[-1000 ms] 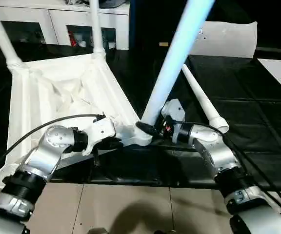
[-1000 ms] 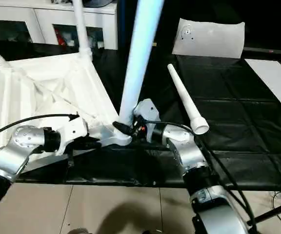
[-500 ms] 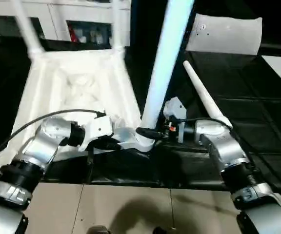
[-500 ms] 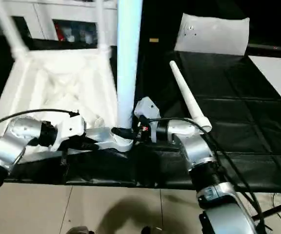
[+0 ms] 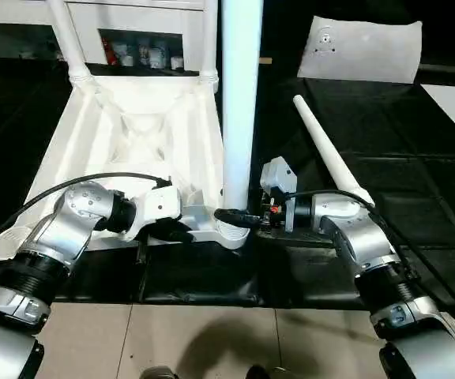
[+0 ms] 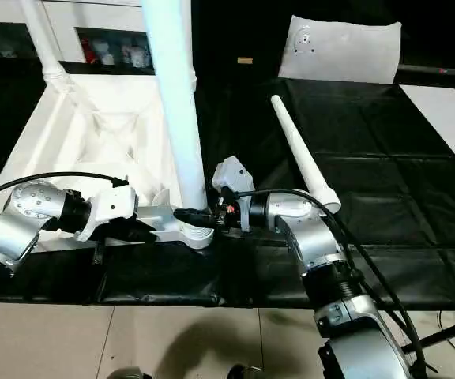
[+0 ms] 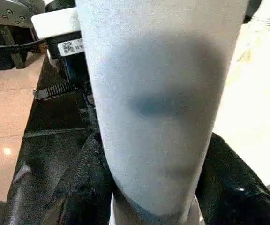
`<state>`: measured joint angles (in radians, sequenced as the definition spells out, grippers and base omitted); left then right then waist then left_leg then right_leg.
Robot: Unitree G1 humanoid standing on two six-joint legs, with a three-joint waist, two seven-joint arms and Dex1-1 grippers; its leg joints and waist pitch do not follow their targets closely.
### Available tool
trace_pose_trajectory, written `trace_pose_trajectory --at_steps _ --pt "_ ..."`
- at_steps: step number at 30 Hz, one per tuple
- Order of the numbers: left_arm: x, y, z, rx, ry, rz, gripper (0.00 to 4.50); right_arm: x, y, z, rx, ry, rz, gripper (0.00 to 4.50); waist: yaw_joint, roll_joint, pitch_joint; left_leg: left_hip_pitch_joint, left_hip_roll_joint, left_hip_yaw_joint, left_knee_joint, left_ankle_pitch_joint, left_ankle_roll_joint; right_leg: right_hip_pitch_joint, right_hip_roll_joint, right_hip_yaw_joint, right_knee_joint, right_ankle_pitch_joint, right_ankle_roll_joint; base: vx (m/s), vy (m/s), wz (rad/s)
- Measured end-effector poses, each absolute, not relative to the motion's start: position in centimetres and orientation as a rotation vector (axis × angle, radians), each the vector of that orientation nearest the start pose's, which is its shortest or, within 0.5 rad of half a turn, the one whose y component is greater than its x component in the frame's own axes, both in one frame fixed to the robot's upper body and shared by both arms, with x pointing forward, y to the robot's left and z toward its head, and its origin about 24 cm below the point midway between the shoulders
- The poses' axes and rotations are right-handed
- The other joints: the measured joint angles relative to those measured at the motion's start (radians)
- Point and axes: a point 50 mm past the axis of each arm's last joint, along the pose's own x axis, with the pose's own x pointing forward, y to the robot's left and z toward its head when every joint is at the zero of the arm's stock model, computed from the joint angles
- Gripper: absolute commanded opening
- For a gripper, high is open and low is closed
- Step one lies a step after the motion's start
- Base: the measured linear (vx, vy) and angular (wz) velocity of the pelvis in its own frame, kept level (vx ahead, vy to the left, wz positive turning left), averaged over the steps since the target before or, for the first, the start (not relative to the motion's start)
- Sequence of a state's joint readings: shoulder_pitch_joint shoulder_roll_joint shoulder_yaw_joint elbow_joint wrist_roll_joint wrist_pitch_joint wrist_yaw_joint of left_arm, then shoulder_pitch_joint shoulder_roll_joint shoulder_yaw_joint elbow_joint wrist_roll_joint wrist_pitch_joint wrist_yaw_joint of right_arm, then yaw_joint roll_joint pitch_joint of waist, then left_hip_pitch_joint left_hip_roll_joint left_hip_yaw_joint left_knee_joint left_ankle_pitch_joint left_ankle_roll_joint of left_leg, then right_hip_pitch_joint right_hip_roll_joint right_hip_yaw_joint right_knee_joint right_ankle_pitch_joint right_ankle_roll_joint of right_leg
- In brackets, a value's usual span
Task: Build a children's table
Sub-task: Insert table leg to table base
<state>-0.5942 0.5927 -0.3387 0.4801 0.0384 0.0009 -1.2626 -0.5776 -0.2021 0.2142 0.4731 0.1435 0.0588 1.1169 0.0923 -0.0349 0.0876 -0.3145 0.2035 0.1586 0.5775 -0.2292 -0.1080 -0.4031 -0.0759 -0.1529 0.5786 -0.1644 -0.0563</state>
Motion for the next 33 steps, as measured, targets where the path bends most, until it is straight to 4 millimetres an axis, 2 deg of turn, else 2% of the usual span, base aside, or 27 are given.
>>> trace_pose_trajectory --at_steps 14,26,29,33 --pt "31.2 18.2 8.1 0.681 0.453 -1.322 0.0 30.9 -8.5 7.6 -0.139 0.085 1.299 1.9 0.001 0.004 -0.002 0.001 0.0 0.001 -0.003 0.0 0.0 0.0 0.0 0.0 -0.001 -0.001 0.001 0.0 0.0 0.0" --pt "31.2 18.2 8.0 0.672 0.458 -1.32 0.0 30.7 -8.5 7.4 -0.119 0.078 1.281 1.9 0.001 0.02 -0.002 0.001 0.0 0.003 -0.004 0.0 0.0 0.0 0.0 0.001 -0.002 -0.001 0.001 0.0 0.0 0.0" --pt "30.8 18.6 7.9 0.642 0.467 -1.291 0.0 30.9 -8.1 7.3 -0.107 0.07 1.268 1.9 -0.005 0.024 -0.003 0.002 0.0 0.004 -0.004 0.0 0.0 0.0 0.0 0.001 -0.002 -0.001 0.001 0.0 0.0 0.0" --pt "30.0 19.1 7.6 0.596 0.478 -1.201 0.0 31.2 -7.1 7.0 -0.087 0.043 1.203 1.9 -0.022 0.026 -0.002 0.003 0.0 0.004 -0.004 0.0 -0.001 0.0 0.0 0.002 -0.001 -0.001 0.0 0.0 0.0 0.0"
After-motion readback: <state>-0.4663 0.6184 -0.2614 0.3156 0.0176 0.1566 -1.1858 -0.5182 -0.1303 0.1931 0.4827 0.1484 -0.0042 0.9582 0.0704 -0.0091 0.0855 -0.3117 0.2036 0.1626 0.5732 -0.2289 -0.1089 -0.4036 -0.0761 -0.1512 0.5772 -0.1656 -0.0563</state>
